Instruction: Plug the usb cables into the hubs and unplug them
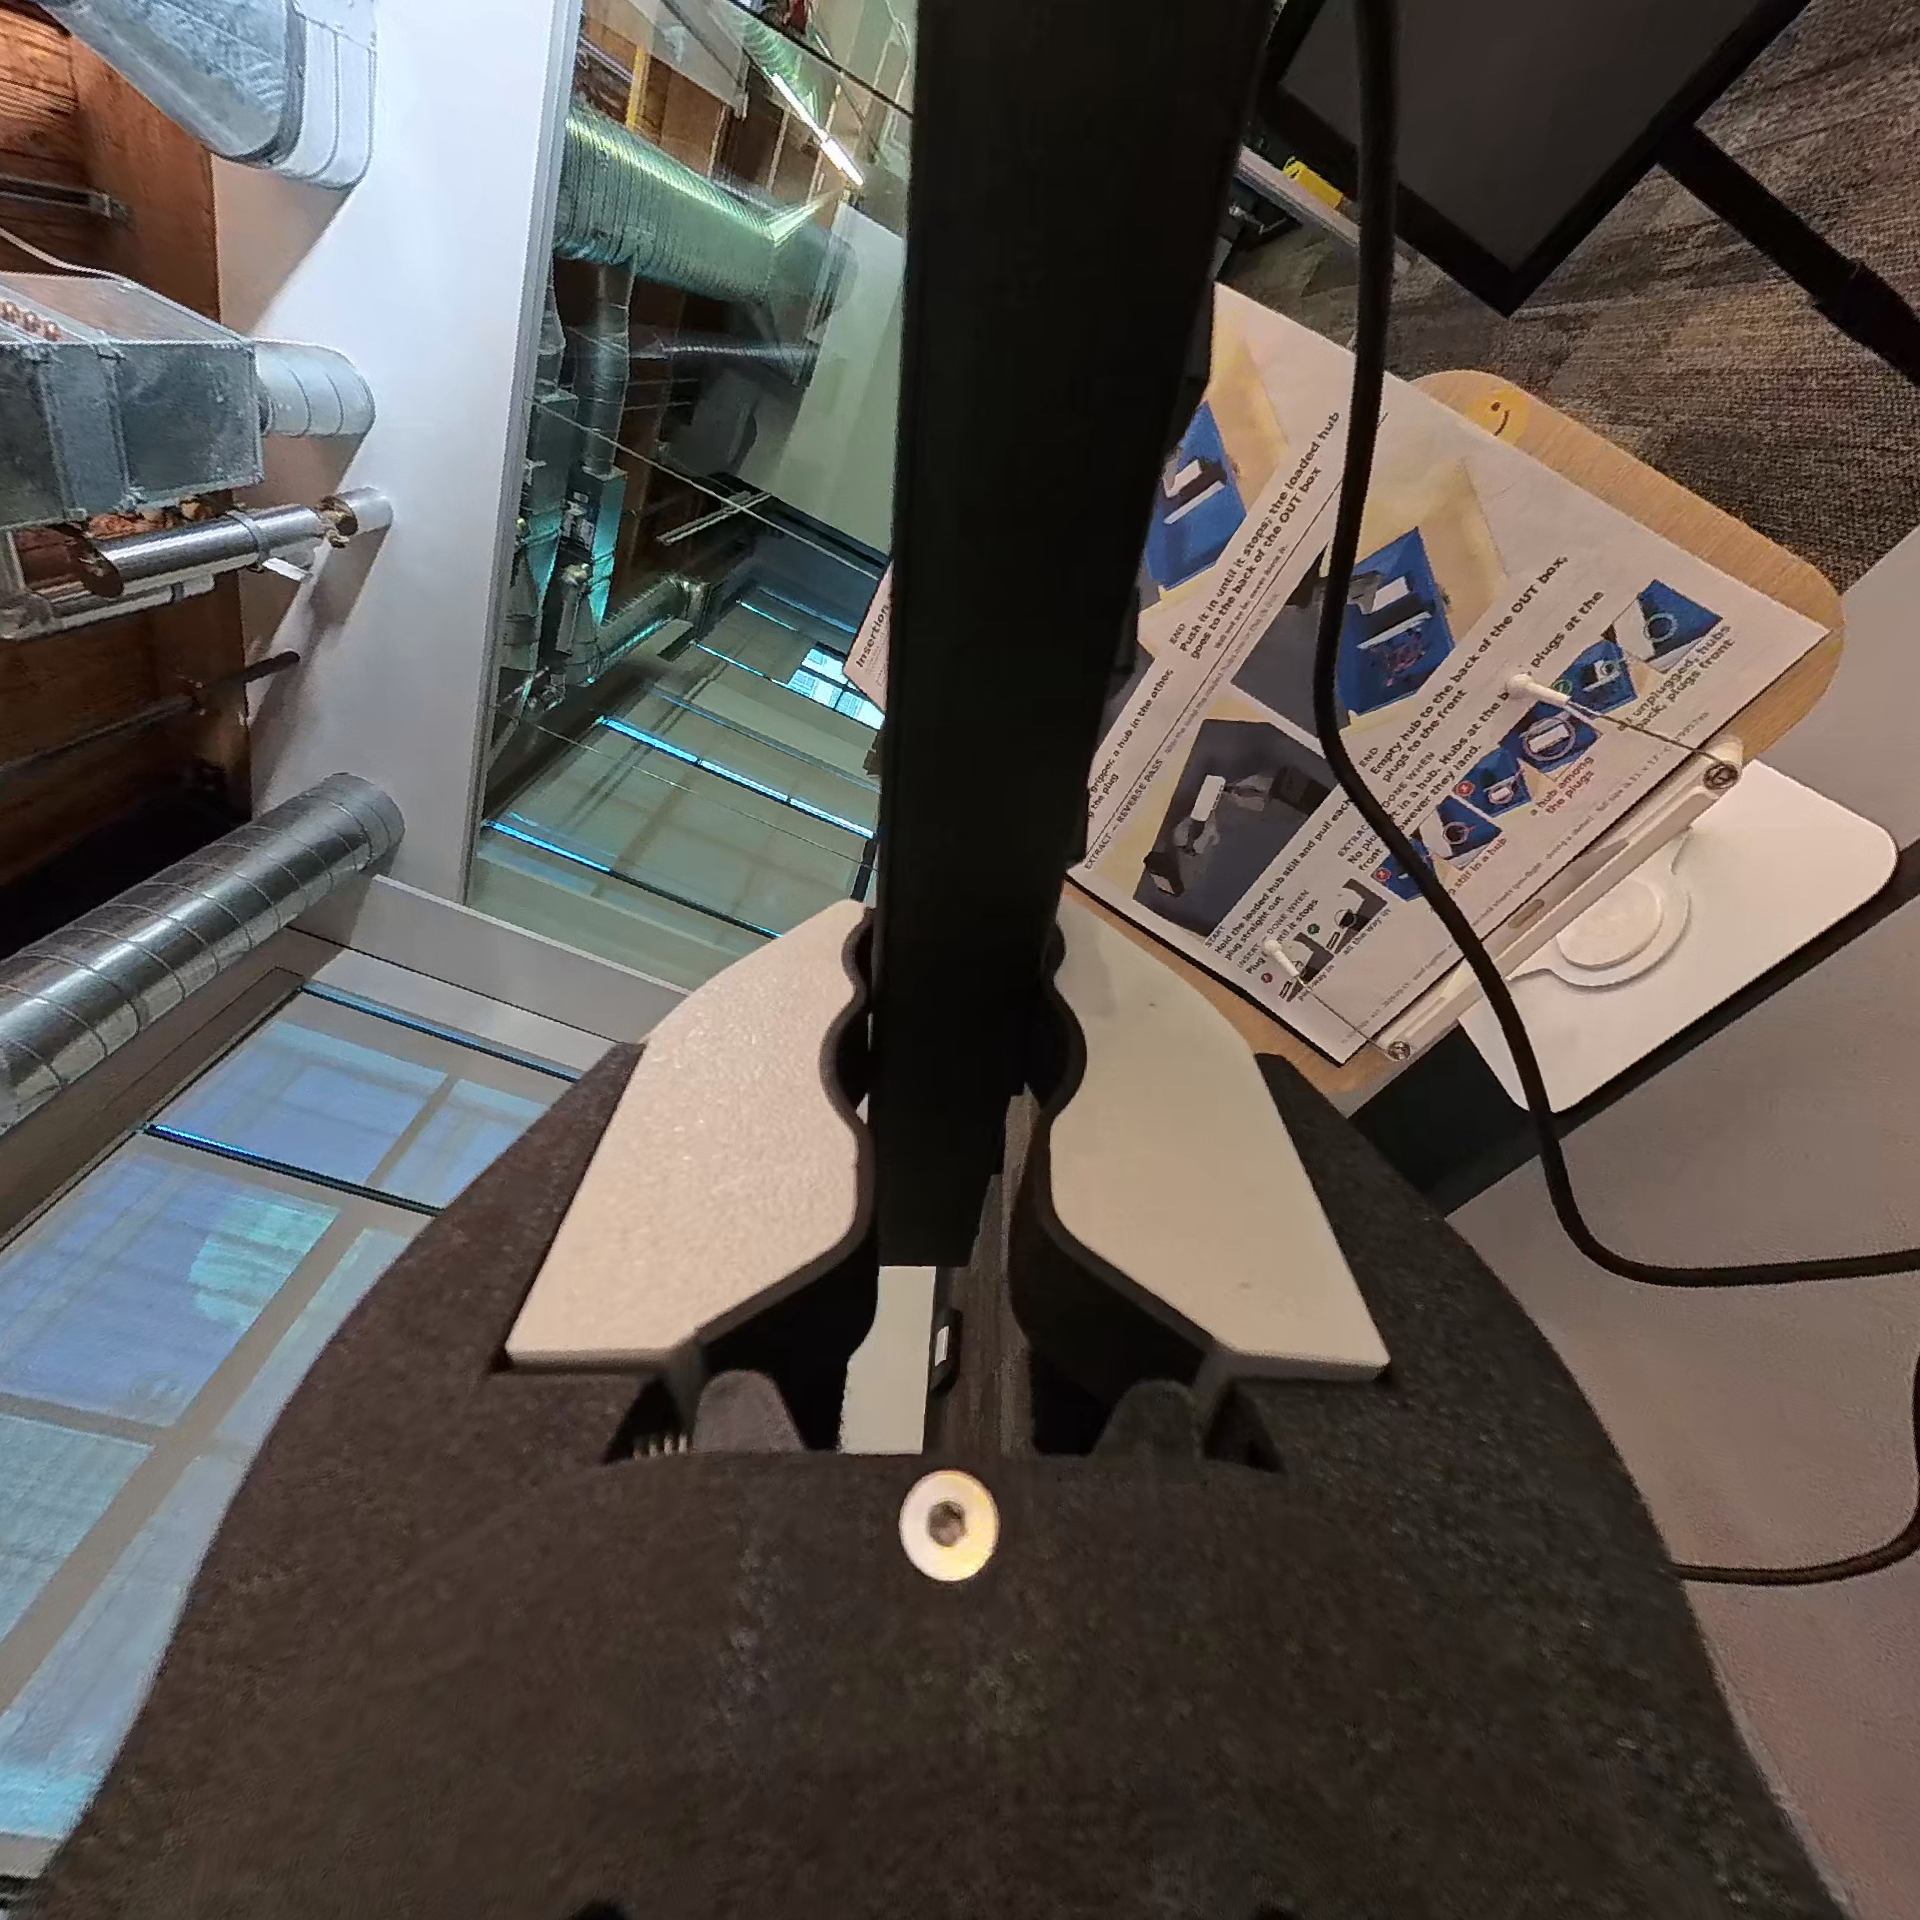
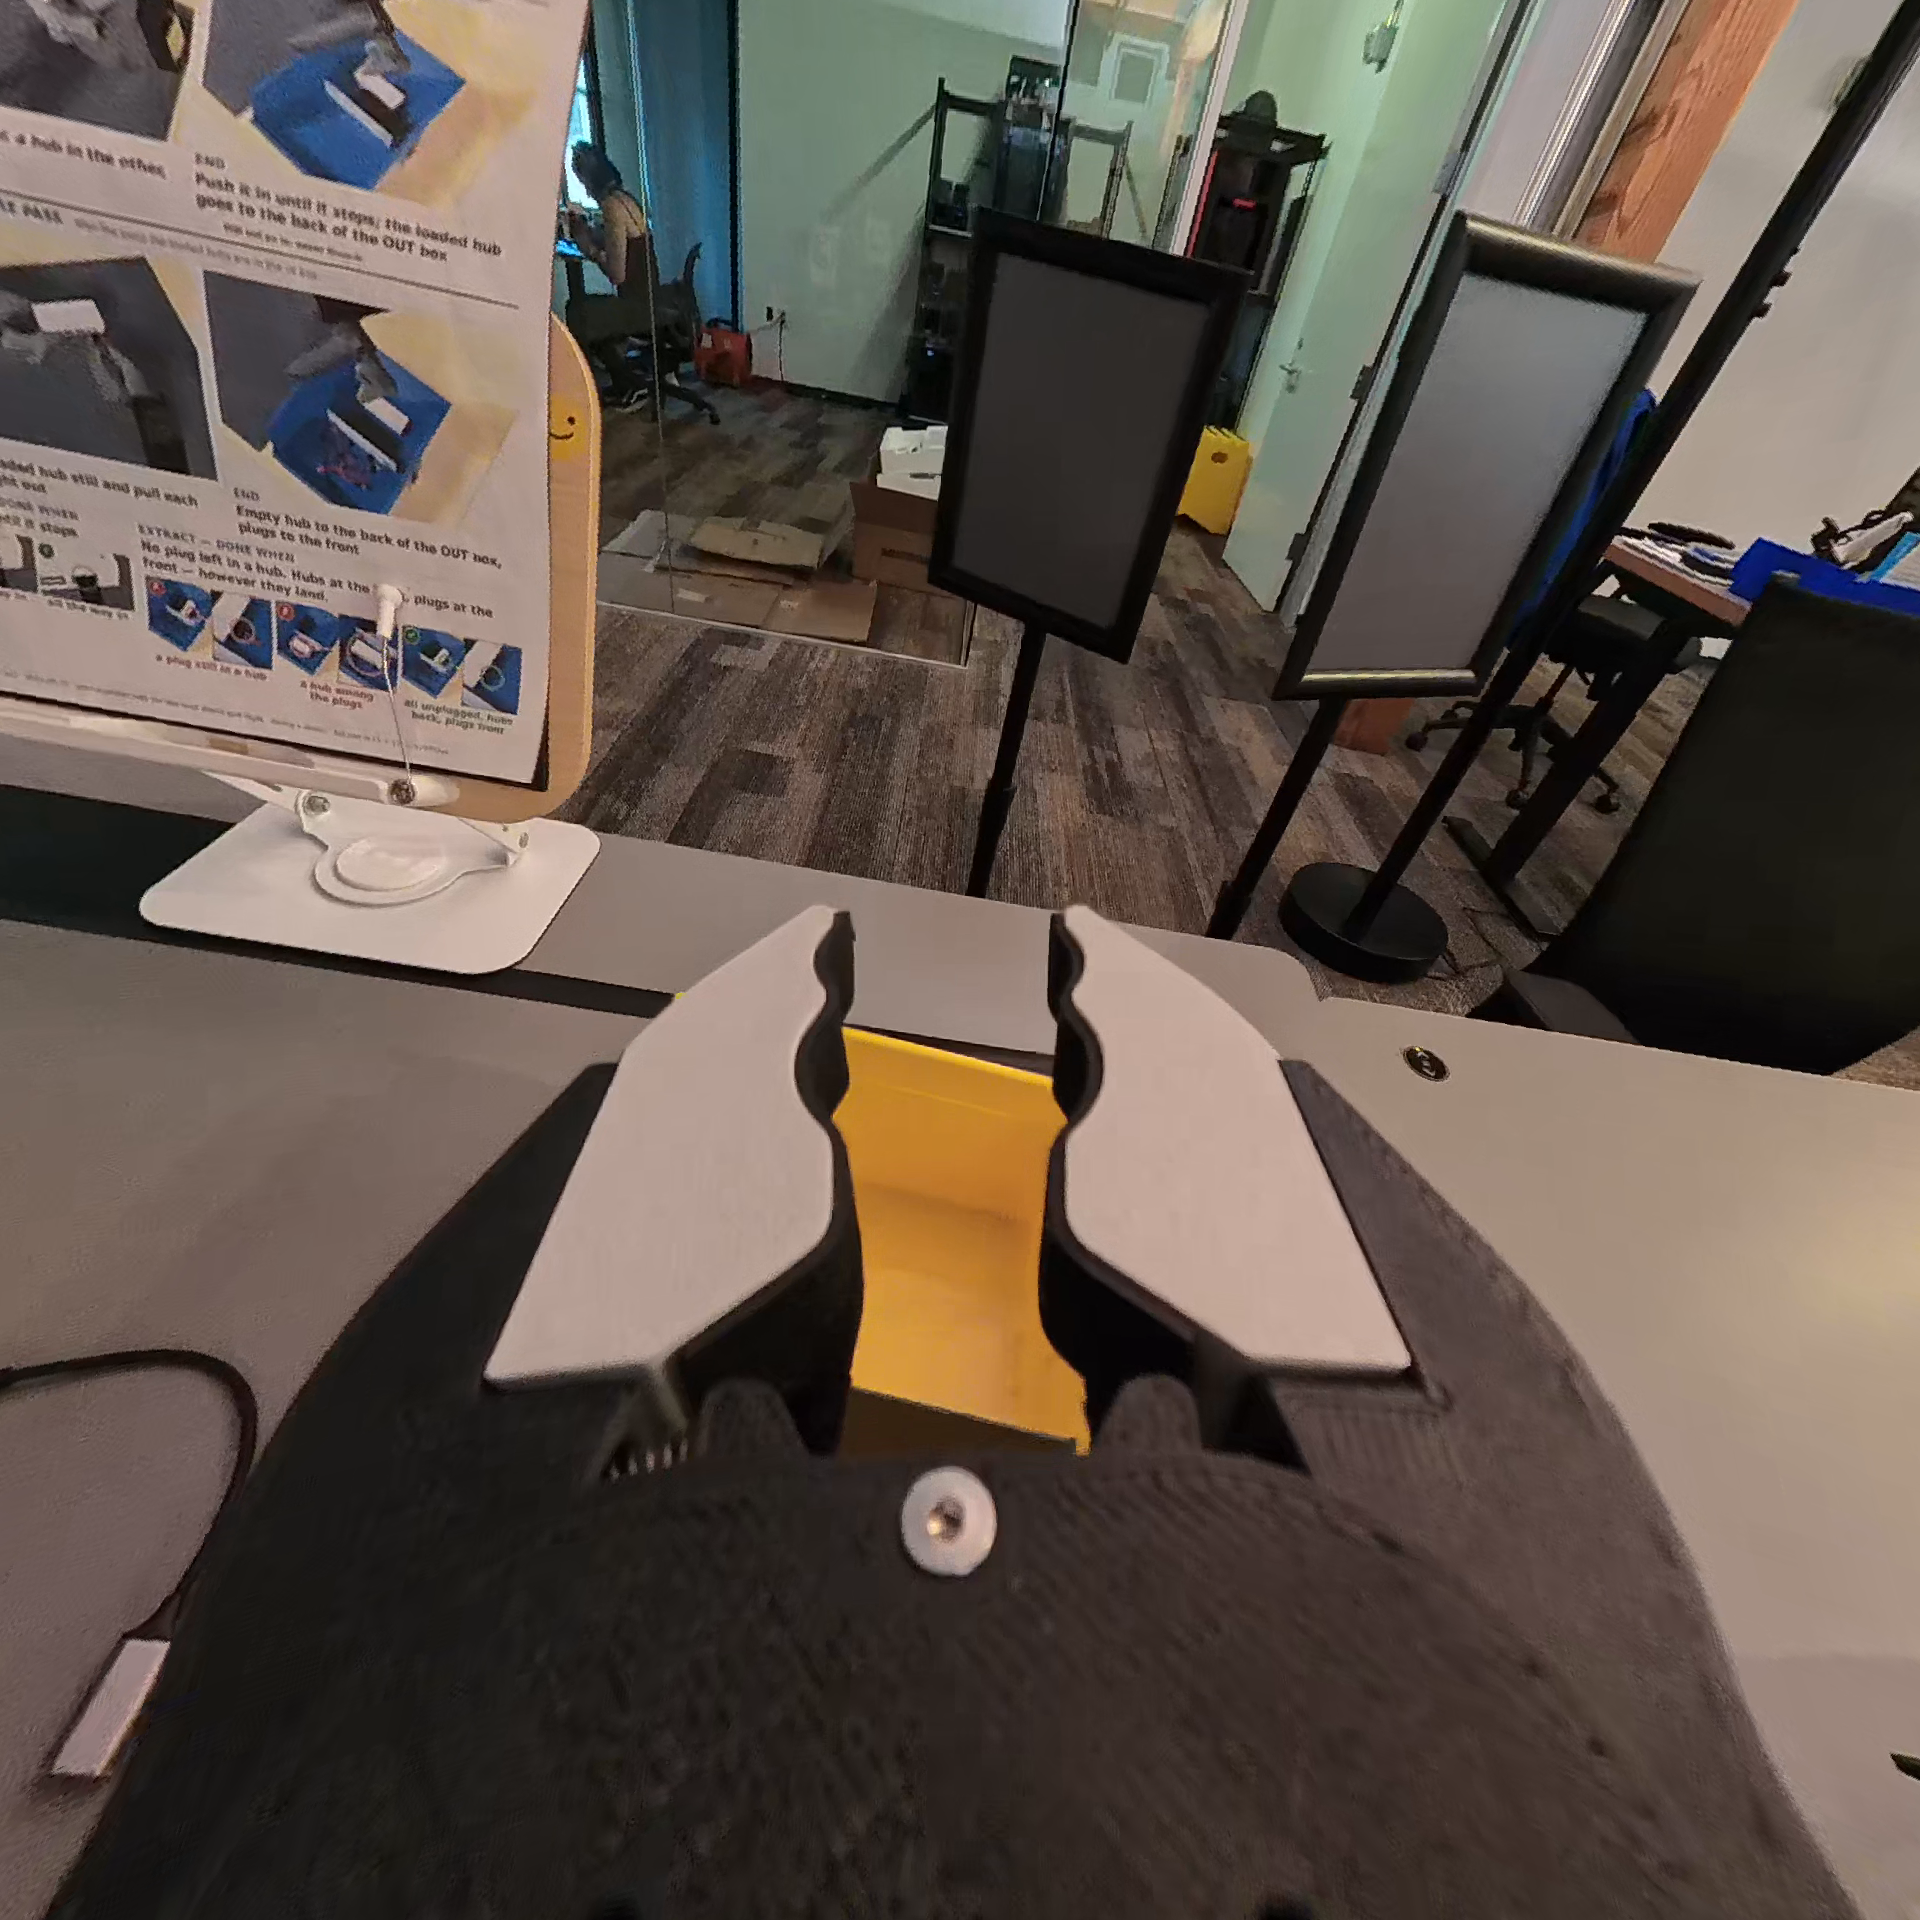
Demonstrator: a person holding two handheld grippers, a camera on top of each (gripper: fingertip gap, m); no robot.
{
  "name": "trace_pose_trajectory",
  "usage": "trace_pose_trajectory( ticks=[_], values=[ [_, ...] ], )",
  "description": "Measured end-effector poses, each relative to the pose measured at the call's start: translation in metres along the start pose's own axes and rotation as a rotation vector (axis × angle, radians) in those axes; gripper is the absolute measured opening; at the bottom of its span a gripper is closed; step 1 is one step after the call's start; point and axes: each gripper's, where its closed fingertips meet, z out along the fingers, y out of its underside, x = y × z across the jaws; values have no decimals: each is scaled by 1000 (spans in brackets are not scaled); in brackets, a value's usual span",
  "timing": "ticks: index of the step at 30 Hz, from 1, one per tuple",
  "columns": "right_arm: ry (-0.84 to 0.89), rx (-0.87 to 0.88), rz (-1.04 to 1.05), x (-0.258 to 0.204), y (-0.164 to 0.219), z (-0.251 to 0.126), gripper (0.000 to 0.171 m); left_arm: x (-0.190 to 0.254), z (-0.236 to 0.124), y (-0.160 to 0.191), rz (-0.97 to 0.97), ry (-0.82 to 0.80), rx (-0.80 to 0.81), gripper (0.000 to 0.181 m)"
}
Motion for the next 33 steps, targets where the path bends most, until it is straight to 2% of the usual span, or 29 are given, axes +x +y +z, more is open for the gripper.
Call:
trace_pose_trajectory(
  ticks=[12, 21, 33],
  values=[
    [7, 3, -48, -23, -9, -4, 38, 5, 5, 5, -1, 7, -11, 26],
    [114, 104, -135, -46, -38, -28, 42, 9, 10, 10, -30, 20, -12, 26],
    [72, 172, -215, -88, -54, -45, 41, 12, 10, 12, -15, 27, -13, 26]
  ],
)
